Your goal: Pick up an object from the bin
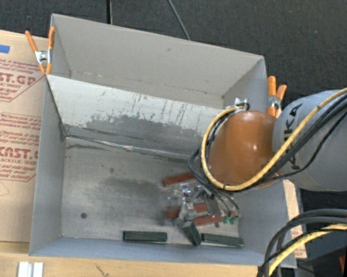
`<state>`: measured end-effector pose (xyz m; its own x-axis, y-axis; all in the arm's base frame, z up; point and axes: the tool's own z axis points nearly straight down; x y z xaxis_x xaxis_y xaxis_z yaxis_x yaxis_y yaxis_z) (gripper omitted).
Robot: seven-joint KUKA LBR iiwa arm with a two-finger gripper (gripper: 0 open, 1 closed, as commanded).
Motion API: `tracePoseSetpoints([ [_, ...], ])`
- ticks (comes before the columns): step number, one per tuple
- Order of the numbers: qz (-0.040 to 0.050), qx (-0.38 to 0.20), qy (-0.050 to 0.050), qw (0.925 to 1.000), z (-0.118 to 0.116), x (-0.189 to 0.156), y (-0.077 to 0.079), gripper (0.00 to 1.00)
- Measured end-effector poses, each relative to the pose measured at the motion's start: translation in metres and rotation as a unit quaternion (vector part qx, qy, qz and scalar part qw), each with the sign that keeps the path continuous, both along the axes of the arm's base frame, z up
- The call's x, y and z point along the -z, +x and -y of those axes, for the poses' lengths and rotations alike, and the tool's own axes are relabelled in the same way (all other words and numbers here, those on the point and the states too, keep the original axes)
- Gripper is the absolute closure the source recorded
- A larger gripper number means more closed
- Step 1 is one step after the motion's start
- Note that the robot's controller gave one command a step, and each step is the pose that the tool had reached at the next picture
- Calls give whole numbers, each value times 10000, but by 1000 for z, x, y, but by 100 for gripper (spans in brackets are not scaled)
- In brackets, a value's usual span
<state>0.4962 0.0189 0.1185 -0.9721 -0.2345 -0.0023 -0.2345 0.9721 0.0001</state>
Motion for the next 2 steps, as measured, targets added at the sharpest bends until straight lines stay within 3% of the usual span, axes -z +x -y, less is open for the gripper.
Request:
tracePoseSetpoints([
  [2, -10, -2, -1, 10000, 0, -11, 0, 100],
])
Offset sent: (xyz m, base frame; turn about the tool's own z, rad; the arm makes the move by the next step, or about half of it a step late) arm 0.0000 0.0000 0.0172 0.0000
